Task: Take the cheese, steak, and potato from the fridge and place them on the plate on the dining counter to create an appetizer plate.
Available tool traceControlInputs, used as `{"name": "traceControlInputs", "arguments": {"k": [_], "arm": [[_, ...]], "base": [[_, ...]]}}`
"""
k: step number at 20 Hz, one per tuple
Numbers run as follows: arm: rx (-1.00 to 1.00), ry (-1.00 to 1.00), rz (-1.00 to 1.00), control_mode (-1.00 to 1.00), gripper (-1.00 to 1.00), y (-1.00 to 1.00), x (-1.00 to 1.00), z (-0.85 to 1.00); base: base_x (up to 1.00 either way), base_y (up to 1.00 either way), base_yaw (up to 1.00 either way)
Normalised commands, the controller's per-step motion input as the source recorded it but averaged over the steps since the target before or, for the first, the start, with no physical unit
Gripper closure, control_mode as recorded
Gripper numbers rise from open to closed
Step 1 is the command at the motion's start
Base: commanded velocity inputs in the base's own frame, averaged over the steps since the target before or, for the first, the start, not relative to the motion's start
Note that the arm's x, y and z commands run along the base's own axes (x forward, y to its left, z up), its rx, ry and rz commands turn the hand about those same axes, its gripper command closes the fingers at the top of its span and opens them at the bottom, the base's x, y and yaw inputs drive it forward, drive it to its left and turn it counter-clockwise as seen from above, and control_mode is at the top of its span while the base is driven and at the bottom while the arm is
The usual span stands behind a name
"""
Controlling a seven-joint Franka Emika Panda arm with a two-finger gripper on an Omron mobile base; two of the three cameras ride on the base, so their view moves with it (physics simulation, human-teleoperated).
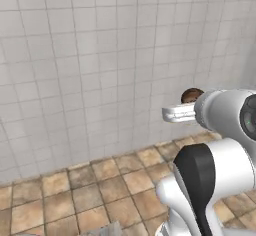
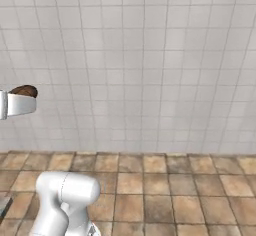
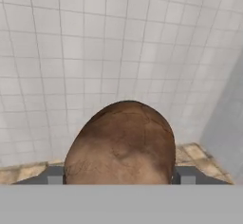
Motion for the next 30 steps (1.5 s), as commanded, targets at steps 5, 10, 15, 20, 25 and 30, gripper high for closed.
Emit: {"name": "traceControlInputs", "arguments": {"k": [5,10,15,20,25,30], "arm": [[0.00,0.00,0.00,1.00,1.00,0.00,0.00,0.00],[0.00,0.00,0.00,1.00,1.00,0.00,0.00,0.00],[0.00,0.00,0.00,1.00,1.00,0.00,0.00,0.00],[0.00,0.00,0.00,1.00,1.00,0.00,0.00,0.00],[0.00,0.00,0.00,1.00,1.00,0.00,0.00,0.00],[0.00,0.00,0.00,1.00,1.00,0.00,0.00,0.00]], "base": [[-0.09,0.08,0.85],[0.00,0.04,0.81],[0.00,0.00,0.73],[0.00,-0.16,0.68],[0.02,-0.45,0.58],[0.56,-0.18,0.51]]}}
